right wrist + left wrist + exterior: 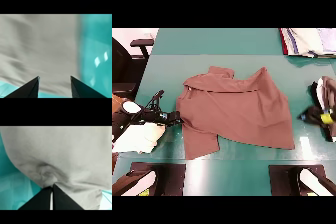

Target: Fold the shirts.

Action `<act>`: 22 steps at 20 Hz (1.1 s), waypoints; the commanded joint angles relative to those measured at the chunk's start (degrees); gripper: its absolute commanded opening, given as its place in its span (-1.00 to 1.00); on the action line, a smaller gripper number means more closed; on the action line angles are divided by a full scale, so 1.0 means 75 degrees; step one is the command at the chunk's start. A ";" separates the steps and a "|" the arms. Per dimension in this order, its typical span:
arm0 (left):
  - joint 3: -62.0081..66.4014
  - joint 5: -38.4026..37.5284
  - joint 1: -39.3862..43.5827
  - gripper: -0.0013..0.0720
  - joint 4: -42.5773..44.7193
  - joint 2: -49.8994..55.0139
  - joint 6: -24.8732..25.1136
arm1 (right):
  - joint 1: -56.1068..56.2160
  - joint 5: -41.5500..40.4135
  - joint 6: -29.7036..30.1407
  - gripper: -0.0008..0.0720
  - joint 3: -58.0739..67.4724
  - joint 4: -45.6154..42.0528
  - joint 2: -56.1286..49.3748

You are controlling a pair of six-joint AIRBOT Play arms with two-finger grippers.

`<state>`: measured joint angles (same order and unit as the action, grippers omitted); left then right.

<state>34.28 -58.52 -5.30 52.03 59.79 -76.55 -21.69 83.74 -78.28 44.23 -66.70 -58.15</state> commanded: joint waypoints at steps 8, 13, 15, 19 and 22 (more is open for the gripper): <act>0.0064 0.0076 0.0003 -0.90 0.0006 -0.0006 0.0073 | -0.0391 -0.0603 -0.0012 0.26 -0.2305 -0.0035 -0.0793; 0.0192 -0.0146 0.0003 -0.91 0.0154 -0.0157 0.0064 | 0.0662 -0.0769 -0.0012 -0.84 -0.2276 -0.0044 -0.0600; 0.0455 -0.0184 0.0003 -0.91 0.0475 -0.0819 -0.0192 | 0.0833 -0.0697 -0.0012 -0.93 -0.1990 -0.0047 0.0032; 0.2101 -0.1244 0.0003 -0.91 0.1195 -0.2098 -0.0597 | 0.1166 -0.0481 -0.0047 -0.93 -0.0047 -0.0038 0.1352; 0.4468 -0.1923 0.0003 -0.90 0.1189 -0.2346 -0.0810 | 0.1480 -0.0615 -0.0175 -0.93 0.2416 -0.0050 0.2020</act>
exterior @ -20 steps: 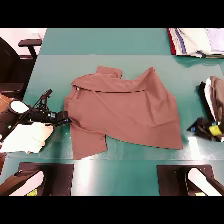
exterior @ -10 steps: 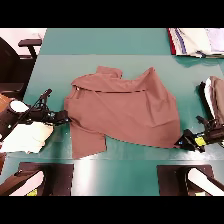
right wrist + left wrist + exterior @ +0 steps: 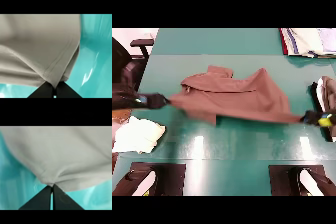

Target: Fold the shirts.

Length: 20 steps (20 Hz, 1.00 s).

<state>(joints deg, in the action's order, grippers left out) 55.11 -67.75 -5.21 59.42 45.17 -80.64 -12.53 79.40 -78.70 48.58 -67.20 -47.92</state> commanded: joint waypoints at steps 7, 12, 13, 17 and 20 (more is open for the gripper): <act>0.7574 -0.0323 -0.0009 -0.90 0.0204 -0.0396 -0.0627 | -0.0047 -0.0009 -0.0131 -0.94 0.7382 -0.0058 0.0956; 0.9544 0.0364 -0.0009 -0.90 0.0204 -0.0382 -0.0968 | -0.0213 0.0233 -0.0294 -0.93 0.9433 -0.0047 0.0670; 0.9553 0.0376 -0.0009 -0.91 0.0216 -0.0379 -0.0997 | -0.0213 0.0437 -0.0332 -0.94 0.9707 -0.0047 0.0510; 0.8620 -0.0006 -0.0009 -0.90 0.0224 0.0044 -0.0997 | -0.0213 0.0956 -0.0589 -0.94 0.9477 0.0382 -0.0207; 0.7038 -0.0845 -0.0009 -0.90 0.0192 0.0784 -0.0991 | -0.0079 0.1373 -0.0595 -0.94 0.7985 0.0764 -0.0877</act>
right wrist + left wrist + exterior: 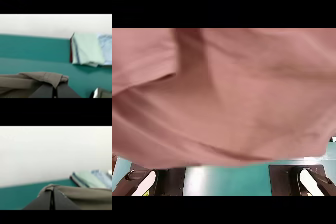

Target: Fold the shirts.

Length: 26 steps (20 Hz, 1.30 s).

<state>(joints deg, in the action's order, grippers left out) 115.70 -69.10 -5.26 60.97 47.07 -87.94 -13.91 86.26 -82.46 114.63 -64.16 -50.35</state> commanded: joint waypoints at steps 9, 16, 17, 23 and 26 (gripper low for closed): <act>-0.4450 -0.0099 0.0000 -0.90 -0.0262 0.4284 0.0525 | 0.1816 -0.0105 -0.0385 -0.94 -0.3325 -0.1113 -0.4511; -0.2189 0.0842 0.0000 -0.90 -0.0379 0.6834 0.0871 | 0.1813 -0.0726 -0.0606 -0.94 -0.0210 -0.0976 -0.7242; -0.2046 0.0880 -0.0003 -0.90 -0.0379 0.6883 0.0874 | 0.1813 -0.0720 -0.0606 -0.94 0.0114 -0.0982 -0.7373; -0.2197 -0.1303 0.0038 -0.90 -0.0154 0.6851 0.1183 | 0.1856 -0.0090 -0.0586 -0.94 -0.0259 -0.1244 -0.6916; -0.3054 -0.1294 0.0332 -0.90 0.0236 0.6767 0.1157 | 0.2002 -0.0408 -0.0577 -0.94 -0.1979 -0.1711 -0.6216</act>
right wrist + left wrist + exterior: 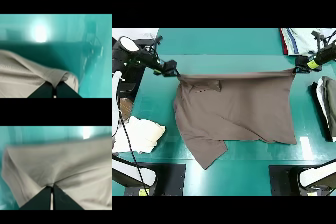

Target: Fold the shirts.

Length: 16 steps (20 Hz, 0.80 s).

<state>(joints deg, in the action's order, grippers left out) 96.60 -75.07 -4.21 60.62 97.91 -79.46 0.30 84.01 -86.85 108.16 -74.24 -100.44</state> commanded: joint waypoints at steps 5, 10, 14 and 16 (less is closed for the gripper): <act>-0.1716 0.0248 0.0828 -0.89 0.0326 -0.0012 -0.0041 | 0.0187 -0.0997 0.0006 -0.92 -0.3209 -0.0230 0.1224; -0.1682 0.0067 0.0443 0.17 0.0603 -0.0682 -0.0367 | 0.0119 -0.0574 0.0160 0.15 -0.3427 -0.0236 0.1664; -0.3054 -0.0201 0.0090 0.17 0.1568 -0.2675 -0.0414 | -0.0050 -0.0350 0.0265 0.15 -0.3850 -0.0236 0.2777; -0.4529 -0.0117 0.0073 0.18 0.1358 -0.3873 -0.0487 | -0.0041 -0.0560 0.0271 0.15 -0.4436 -0.0230 0.3392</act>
<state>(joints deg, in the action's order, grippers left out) 73.10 -75.68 -2.87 69.47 79.18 -82.28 0.25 80.55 -85.19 79.13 -75.99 -80.62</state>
